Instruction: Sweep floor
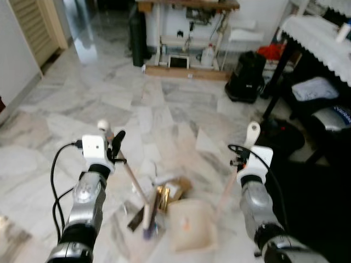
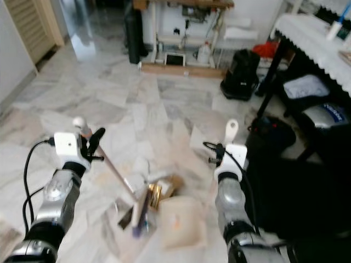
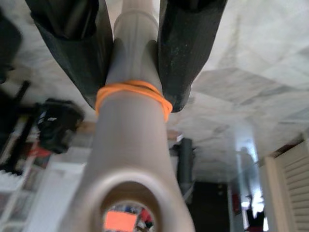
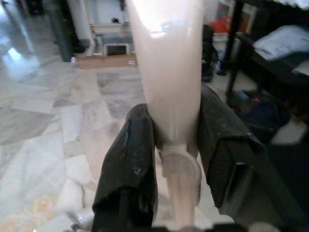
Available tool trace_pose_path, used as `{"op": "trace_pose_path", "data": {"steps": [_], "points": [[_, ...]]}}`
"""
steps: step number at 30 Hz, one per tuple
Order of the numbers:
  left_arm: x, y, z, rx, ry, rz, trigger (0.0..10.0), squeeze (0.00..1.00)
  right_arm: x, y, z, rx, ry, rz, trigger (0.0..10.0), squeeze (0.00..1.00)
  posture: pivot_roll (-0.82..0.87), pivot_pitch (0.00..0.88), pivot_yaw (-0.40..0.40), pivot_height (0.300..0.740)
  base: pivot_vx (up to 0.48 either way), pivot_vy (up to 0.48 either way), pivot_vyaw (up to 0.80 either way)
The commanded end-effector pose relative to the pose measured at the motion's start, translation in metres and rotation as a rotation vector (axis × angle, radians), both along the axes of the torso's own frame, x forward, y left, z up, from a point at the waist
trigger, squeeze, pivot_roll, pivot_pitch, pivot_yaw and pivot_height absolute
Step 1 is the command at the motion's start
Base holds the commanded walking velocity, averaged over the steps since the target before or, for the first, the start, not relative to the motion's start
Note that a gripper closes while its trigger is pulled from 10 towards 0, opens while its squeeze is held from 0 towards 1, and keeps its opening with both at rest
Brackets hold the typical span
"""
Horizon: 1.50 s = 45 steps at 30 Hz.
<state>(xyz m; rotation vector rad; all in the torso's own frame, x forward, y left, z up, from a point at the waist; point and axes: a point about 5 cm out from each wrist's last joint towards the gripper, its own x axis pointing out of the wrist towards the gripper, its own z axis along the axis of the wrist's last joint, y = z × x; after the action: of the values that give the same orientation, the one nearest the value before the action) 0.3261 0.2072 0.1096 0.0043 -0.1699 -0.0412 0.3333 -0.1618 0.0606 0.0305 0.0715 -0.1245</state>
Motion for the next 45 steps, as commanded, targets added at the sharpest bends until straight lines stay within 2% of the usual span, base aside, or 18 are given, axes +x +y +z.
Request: {"op": "trace_pose_path", "data": {"steps": [1,12,15,23,30,38,45], "points": [[0.004,-0.002,0.016,0.031,-0.062,-0.012,10.0,0.00,0.003,-0.008,0.008,0.007,-0.040,-0.030,10.0,0.00,0.04,0.000,-0.042,0.740,0.000,0.000,0.00],[0.003,-0.006,0.014,0.033,-0.054,-0.040,10.0,0.00,-0.002,-0.019,-0.001,-0.032,0.013,-0.097,10.0,0.00,0.04,0.011,-0.040,0.740,0.000,0.000,0.00],[0.003,-0.007,0.013,0.040,-0.051,-0.044,10.0,0.00,-0.004,-0.026,-0.005,-0.074,0.057,-0.138,10.0,0.00,0.04,0.015,-0.041,0.740,0.000,0.000,0.00],[0.001,-0.009,0.011,0.041,-0.043,-0.059,10.0,0.00,-0.011,-0.033,-0.016,-0.115,0.126,-0.177,10.0,0.00,0.03,0.027,-0.043,0.740,0.000,0.000,0.00],[-0.001,-0.012,0.008,0.043,-0.028,-0.074,10.0,0.00,-0.016,-0.036,-0.024,-0.102,0.179,-0.211,10.0,0.00,0.03,0.041,-0.043,0.740,0.000,0.000,0.00],[-0.003,-0.016,0.002,0.039,0.006,-0.110,10.0,0.00,-0.019,-0.030,-0.031,-0.091,0.219,-0.195,10.0,0.00,0.03,0.049,-0.043,0.740,0.000,0.000,0.00],[-0.005,-0.017,-0.004,0.041,0.041,-0.129,10.0,0.00,-0.021,-0.017,-0.038,-0.087,0.262,-0.133,10.0,0.00,0.04,0.057,-0.040,0.740,0.000,0.000,0.00]]}}
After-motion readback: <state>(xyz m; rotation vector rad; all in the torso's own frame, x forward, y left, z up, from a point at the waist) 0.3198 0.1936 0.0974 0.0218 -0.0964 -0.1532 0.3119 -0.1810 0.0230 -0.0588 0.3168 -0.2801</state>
